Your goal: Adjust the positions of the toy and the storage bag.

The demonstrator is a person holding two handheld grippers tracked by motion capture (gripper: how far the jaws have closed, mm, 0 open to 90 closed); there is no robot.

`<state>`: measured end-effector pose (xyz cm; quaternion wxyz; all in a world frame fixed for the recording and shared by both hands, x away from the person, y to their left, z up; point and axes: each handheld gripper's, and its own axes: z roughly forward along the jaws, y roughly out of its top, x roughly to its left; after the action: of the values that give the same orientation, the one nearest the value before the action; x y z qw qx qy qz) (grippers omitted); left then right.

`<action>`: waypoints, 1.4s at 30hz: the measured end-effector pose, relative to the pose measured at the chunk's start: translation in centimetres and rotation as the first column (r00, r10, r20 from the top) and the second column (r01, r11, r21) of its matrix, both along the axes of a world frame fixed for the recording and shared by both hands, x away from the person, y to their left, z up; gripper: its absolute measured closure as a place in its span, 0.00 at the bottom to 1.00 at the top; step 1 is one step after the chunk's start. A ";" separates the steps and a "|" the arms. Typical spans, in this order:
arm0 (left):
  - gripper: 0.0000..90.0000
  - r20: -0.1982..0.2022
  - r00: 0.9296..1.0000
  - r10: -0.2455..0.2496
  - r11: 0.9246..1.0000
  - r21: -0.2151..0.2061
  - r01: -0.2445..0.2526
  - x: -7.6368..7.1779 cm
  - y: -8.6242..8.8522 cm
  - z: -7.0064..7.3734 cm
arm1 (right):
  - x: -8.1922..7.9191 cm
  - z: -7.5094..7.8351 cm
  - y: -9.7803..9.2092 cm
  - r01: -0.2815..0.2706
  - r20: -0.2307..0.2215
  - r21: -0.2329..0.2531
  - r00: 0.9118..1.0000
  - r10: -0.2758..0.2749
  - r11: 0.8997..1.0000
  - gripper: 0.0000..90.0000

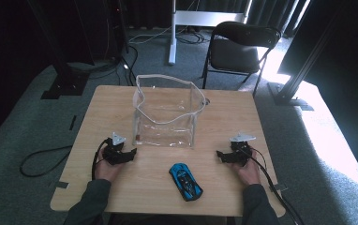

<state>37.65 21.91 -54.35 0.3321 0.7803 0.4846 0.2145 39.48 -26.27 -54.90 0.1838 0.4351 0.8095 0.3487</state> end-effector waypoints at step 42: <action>0.58 -0.040 0.999 -0.007 0.999 -0.031 0.005 0.4 -0.5 1.3 | -0.2 2.7 4.7 -0.126 0.005 0.035 0.992 0.126 0.991 0.58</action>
<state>38.04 21.38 -53.07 0.3350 0.7806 0.4921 0.1902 39.33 -21.61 -52.20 0.1550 0.3859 0.8288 0.3744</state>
